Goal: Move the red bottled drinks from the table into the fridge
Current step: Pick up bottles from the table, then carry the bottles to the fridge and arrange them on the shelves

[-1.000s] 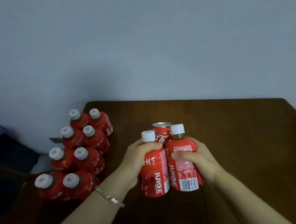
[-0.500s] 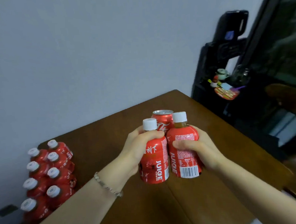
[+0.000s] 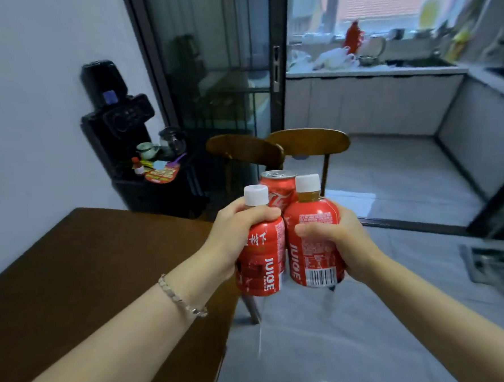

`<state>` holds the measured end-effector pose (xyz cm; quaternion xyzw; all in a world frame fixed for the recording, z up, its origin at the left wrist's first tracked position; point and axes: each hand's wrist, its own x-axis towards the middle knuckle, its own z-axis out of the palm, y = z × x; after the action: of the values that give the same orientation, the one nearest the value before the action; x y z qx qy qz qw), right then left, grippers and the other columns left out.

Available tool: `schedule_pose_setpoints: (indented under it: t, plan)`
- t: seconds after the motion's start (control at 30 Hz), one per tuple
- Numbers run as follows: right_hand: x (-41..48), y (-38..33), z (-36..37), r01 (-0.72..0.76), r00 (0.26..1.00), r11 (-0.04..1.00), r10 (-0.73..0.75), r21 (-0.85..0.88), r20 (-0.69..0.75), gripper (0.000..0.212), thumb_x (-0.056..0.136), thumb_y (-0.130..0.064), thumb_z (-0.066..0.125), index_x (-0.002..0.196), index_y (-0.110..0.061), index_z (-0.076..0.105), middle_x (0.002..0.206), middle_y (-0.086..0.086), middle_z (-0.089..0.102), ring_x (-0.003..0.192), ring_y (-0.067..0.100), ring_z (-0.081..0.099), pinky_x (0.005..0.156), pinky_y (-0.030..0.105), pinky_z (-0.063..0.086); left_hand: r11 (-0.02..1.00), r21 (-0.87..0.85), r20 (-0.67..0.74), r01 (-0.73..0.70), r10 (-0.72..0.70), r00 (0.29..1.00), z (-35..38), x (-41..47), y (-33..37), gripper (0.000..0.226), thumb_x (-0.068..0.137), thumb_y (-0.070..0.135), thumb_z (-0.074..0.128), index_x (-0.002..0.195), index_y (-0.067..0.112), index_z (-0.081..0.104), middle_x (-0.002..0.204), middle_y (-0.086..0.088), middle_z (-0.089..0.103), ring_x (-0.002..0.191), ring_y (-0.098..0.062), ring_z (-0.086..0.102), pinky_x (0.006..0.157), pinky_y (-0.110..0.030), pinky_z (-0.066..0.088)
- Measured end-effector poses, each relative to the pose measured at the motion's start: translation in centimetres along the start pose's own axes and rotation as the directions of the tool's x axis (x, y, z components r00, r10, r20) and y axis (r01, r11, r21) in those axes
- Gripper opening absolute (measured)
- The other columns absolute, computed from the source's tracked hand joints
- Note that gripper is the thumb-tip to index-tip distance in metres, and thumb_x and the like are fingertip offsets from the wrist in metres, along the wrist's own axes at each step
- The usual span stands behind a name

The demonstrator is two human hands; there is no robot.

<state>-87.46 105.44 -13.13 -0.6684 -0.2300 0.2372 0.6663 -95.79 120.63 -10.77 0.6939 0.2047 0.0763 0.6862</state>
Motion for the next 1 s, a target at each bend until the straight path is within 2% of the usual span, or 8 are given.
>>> schedule_pose_setpoints:
  t: [0.23, 0.33, 0.5, 0.57, 0.73, 0.87, 0.93, 1.0]
  plan:
    - [-4.4, -0.8, -22.1, 0.010, 0.959, 1.000, -0.013, -0.014, -0.282, 0.065, 0.037, -0.031, 0.079, 0.098, -0.017, 0.062, 0.085, 0.002, 0.072, 0.078, 0.020, 0.071, 0.065, 0.027, 0.057, 1.000, -0.015, 0.285, 0.023, -0.018, 0.958, 22.8, 6.9, 2.1, 0.028, 0.075, 0.022, 0.073, 0.101, 0.017, 0.064, 0.098, -0.011, 0.072, 0.092, -0.031, 0.068, 0.090, -0.049, 0.052]
    - [-7.4, -1.1, -32.7, 0.022, 0.896, 1.000, -0.025, -0.012, -0.443, 0.059, 0.042, -0.023, 0.082, 0.098, -0.019, 0.062, 0.086, 0.002, 0.073, 0.080, 0.020, 0.071, 0.064, 0.025, 0.056, 0.998, -0.025, 0.450, 0.051, -0.034, 0.892, 34.5, 8.9, 3.7, 0.026, 0.070, 0.018, 0.074, 0.094, 0.015, 0.066, 0.094, -0.015, 0.072, 0.090, -0.034, 0.068, 0.089, -0.050, 0.052]
    - [-10.6, -1.8, -42.0, 0.059, 0.808, 0.998, -0.062, -0.025, -0.586, 0.060, 0.041, -0.026, 0.080, 0.098, -0.018, 0.062, 0.087, 0.002, 0.073, 0.081, 0.020, 0.071, 0.066, 0.025, 0.056, 0.999, -0.030, 0.598, 0.032, -0.007, 0.801, 46.1, 11.3, 5.0, 0.038, 0.056, 0.018, 0.075, 0.092, 0.012, 0.067, 0.089, -0.013, 0.073, 0.079, -0.028, 0.069, 0.074, -0.038, 0.056]
    - [-12.4, -1.8, -48.1, 0.074, 0.727, 0.997, -0.078, -0.035, -0.682, 0.061, 0.039, -0.028, 0.079, 0.097, -0.017, 0.063, 0.086, 0.002, 0.073, 0.079, 0.018, 0.071, 0.065, 0.025, 0.055, 0.999, -0.016, 0.691, 0.028, -0.009, 0.722, 53.5, 12.8, 5.5, 0.042, 0.054, 0.016, 0.078, 0.094, 0.014, 0.066, 0.089, -0.012, 0.073, 0.079, -0.026, 0.069, 0.073, -0.037, 0.055]
    - [-14.9, -1.6, -60.2, 0.078, 0.576, 0.995, -0.094, -0.059, -0.812, 0.060, 0.038, -0.027, 0.080, 0.096, -0.016, 0.065, 0.087, 0.006, 0.073, 0.080, 0.024, 0.070, 0.071, 0.035, 0.056, 1.000, -0.010, 0.802, 0.006, 0.005, 0.597, 67.9, 15.8, 6.7, 0.025, 0.076, 0.009, 0.068, 0.100, 0.014, 0.065, 0.094, -0.012, 0.073, 0.084, -0.028, 0.069, 0.077, -0.039, 0.055]
    - [-15.9, -2.9, -70.2, 0.074, 0.449, 0.994, -0.107, -0.082, -0.887, 0.067, 0.035, -0.027, 0.078, 0.098, -0.011, 0.063, 0.083, 0.003, 0.073, 0.073, 0.018, 0.070, 0.061, 0.025, 0.055, 1.000, -0.010, 0.877, -0.012, 0.014, 0.481, 79.7, 18.7, 9.0, 0.021, 0.076, 0.006, 0.068, 0.096, 0.013, 0.067, 0.091, -0.012, 0.073, 0.080, -0.026, 0.070, 0.077, -0.039, 0.056]
    - [-16.4, -3.9, -74.5, 0.055, 0.398, 0.993, -0.117, -0.104, -0.910, 0.071, 0.035, -0.029, 0.079, 0.102, -0.010, 0.063, 0.089, 0.006, 0.073, 0.078, 0.021, 0.070, 0.064, 0.028, 0.056, 1.000, -0.018, 0.896, -0.013, 0.022, 0.443, 84.8, 19.7, 10.5, 0.019, 0.076, 0.003, 0.067, 0.094, 0.011, 0.068, 0.093, -0.016, 0.073, 0.079, -0.028, 0.068, 0.080, -0.042, 0.055]
    - [-17.4, -4.7, -80.3, 0.049, 0.322, 0.991, -0.132, -0.122, -0.938, 0.076, 0.037, -0.032, 0.080, 0.107, -0.011, 0.061, 0.096, 0.009, 0.072, 0.084, 0.024, 0.070, 0.069, 0.030, 0.057, 0.999, -0.011, 0.934, -0.036, 0.023, 0.358, 91.7, 20.7, 12.4, 0.018, 0.076, 0.004, 0.067, 0.093, 0.012, 0.068, 0.094, -0.015, 0.073, 0.081, -0.029, 0.068, 0.080, -0.041, 0.055]
